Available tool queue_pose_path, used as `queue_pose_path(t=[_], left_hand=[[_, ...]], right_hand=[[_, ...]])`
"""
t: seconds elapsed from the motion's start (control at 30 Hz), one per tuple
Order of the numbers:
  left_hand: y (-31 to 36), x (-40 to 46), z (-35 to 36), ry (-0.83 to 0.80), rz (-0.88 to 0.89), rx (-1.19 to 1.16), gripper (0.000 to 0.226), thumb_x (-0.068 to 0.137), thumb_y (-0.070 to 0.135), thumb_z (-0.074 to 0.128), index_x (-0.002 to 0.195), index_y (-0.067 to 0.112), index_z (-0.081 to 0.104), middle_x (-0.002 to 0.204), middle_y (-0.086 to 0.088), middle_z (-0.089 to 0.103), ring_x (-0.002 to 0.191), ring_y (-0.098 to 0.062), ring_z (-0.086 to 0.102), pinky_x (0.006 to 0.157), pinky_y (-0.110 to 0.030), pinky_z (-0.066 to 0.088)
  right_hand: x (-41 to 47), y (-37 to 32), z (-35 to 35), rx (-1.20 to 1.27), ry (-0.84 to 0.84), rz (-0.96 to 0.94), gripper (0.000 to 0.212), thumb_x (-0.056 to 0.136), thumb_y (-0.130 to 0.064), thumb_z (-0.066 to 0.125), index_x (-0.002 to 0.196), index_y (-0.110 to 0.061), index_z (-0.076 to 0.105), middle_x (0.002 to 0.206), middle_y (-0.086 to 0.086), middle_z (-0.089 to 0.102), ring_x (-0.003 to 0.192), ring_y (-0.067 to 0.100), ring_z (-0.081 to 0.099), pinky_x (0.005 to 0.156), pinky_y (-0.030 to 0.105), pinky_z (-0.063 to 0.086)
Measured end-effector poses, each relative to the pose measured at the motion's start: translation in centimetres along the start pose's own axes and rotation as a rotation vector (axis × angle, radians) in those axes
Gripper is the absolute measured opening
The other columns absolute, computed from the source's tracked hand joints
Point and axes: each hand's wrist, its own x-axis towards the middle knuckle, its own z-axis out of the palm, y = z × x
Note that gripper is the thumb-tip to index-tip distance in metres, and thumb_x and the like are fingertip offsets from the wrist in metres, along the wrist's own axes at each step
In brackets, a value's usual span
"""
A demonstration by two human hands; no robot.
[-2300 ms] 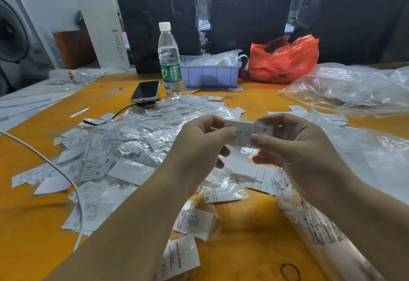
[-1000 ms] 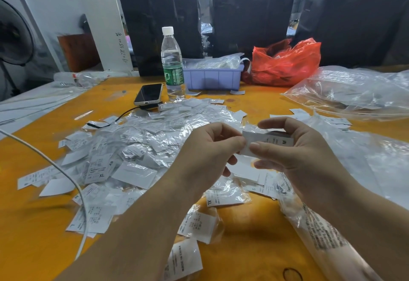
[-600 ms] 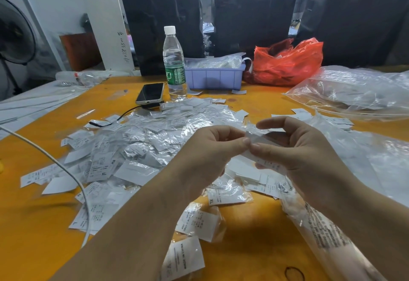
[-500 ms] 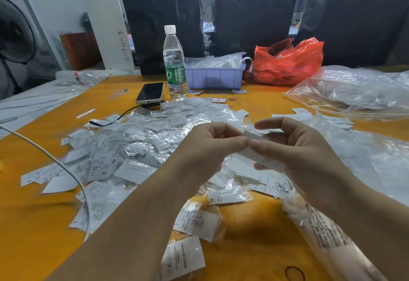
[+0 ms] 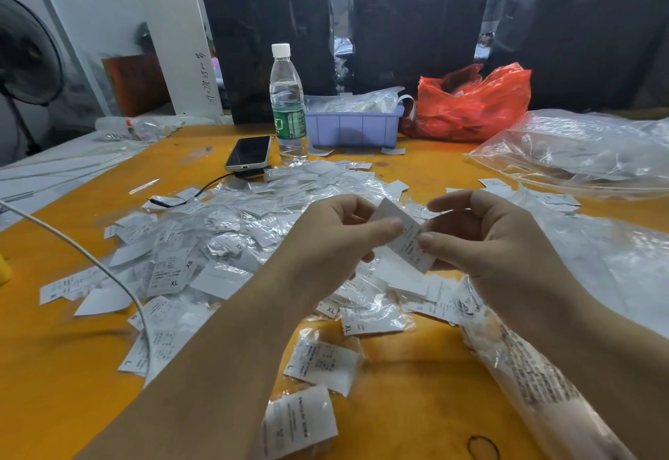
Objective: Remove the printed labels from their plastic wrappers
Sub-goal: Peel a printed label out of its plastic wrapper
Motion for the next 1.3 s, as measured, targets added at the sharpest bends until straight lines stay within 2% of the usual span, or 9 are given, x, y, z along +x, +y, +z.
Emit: queue_pose_path(t=[0.1, 0.2, 0.37, 0.53, 0.7, 0.9, 1.07, 1.2, 1.3], left_hand=[[-0.3, 0.2, -0.5, 0.085, 0.048, 0.214, 0.005, 0.086, 0.022, 0.072, 0.089, 0.02, 0.068, 0.076, 0.005, 0.07, 0.054, 0.001, 0.057, 0.047, -0.011, 0.043], [-0.7, 0.4, -1.4, 0.242, 0.053, 0.479, 0.009, 0.086, 0.025, 0.069, 0.088, 0.03, 0.062, 0.074, 0.009, 0.065, 0.058, -0.002, 0.057, 0.049, -0.019, 0.044], [-1.3, 0.7, -1.9, 0.417, -0.021, 0.661, 0.022, 0.082, 0.03, 0.068, 0.103, 0.031, 0.059, 0.089, 0.008, 0.062, 0.08, -0.014, 0.061, 0.07, -0.036, 0.056], [-1.4, 0.7, -1.7, 0.495, 0.089, 0.785, 0.045, 0.08, 0.031, 0.07, 0.122, 0.027, 0.054, 0.117, 0.004, 0.053, 0.108, -0.019, 0.05, 0.091, -0.042, 0.049], [-0.7, -0.1, -0.1, 0.285, 0.235, 0.588, 0.015, 0.085, 0.035, 0.069, 0.097, 0.034, 0.06, 0.093, 0.016, 0.058, 0.084, 0.002, 0.053, 0.066, -0.016, 0.04], [-0.8, -0.5, 0.9, -0.057, 0.244, 0.49, 0.013, 0.091, 0.028, 0.059, 0.098, 0.033, 0.069, 0.088, 0.015, 0.067, 0.081, 0.002, 0.06, 0.064, -0.011, 0.047], [-0.3, -0.7, 1.1, -0.102, 0.246, 0.407, 0.022, 0.089, 0.045, 0.052, 0.09, 0.032, 0.069, 0.085, 0.012, 0.067, 0.08, -0.004, 0.061, 0.071, -0.031, 0.051], [-0.6, -0.7, 1.1, -0.044, 0.295, 0.475, 0.016, 0.093, 0.024, 0.057, 0.08, 0.026, 0.066, 0.066, 0.01, 0.057, 0.059, -0.008, 0.048, 0.053, -0.024, 0.039], [-0.6, -0.6, 1.1, -0.016, 0.305, 0.513, 0.015, 0.093, 0.023, 0.058, 0.08, 0.025, 0.066, 0.064, 0.013, 0.055, 0.059, -0.005, 0.048, 0.051, -0.015, 0.037]], right_hand=[[-0.1, 0.4, -0.1, -0.247, -0.014, -0.083, 0.028, 0.087, -0.004, 0.068, 0.106, -0.022, 0.061, 0.085, -0.004, 0.074, 0.081, 0.014, 0.071, 0.071, 0.027, 0.059], [-0.4, 0.9, -0.5, -0.654, -0.125, -0.128, 0.031, 0.089, -0.017, 0.064, 0.114, -0.035, 0.057, 0.096, -0.017, 0.068, 0.091, -0.001, 0.062, 0.075, 0.018, 0.052], [-0.7, 1.6, 0.1, -1.012, -0.316, -0.104, 0.036, 0.089, -0.034, 0.065, 0.122, -0.038, 0.051, 0.104, -0.021, 0.056, 0.1, 0.005, 0.054, 0.085, 0.028, 0.048], [-0.8, 1.2, 0.0, -0.967, -0.265, -0.151, 0.028, 0.09, -0.026, 0.063, 0.115, -0.038, 0.056, 0.09, -0.021, 0.061, 0.092, 0.005, 0.057, 0.079, 0.032, 0.05], [-0.6, 1.1, -0.2, -0.845, -0.126, -0.291, 0.031, 0.085, -0.011, 0.07, 0.108, -0.031, 0.065, 0.075, -0.02, 0.06, 0.075, 0.0, 0.055, 0.063, 0.02, 0.043], [-0.4, 0.8, -0.4, -0.752, -0.083, -0.389, 0.024, 0.078, -0.009, 0.079, 0.089, -0.028, 0.071, 0.069, -0.019, 0.059, 0.071, 0.006, 0.056, 0.059, 0.016, 0.044], [-0.2, 0.5, -0.5, -0.676, -0.043, -0.434, 0.005, 0.082, -0.02, 0.075, 0.084, -0.024, 0.071, 0.069, -0.016, 0.064, 0.061, 0.012, 0.06, 0.055, 0.032, 0.052], [-0.3, 0.5, -0.4, -0.623, -0.082, -0.43, 0.012, 0.083, -0.015, 0.075, 0.092, -0.022, 0.073, 0.073, -0.012, 0.067, 0.064, 0.012, 0.063, 0.056, 0.028, 0.053], [-0.3, 0.7, -0.3, -0.594, -0.071, -0.425, 0.016, 0.084, -0.009, 0.074, 0.096, -0.019, 0.072, 0.074, -0.01, 0.067, 0.067, 0.011, 0.062, 0.057, 0.022, 0.051]])
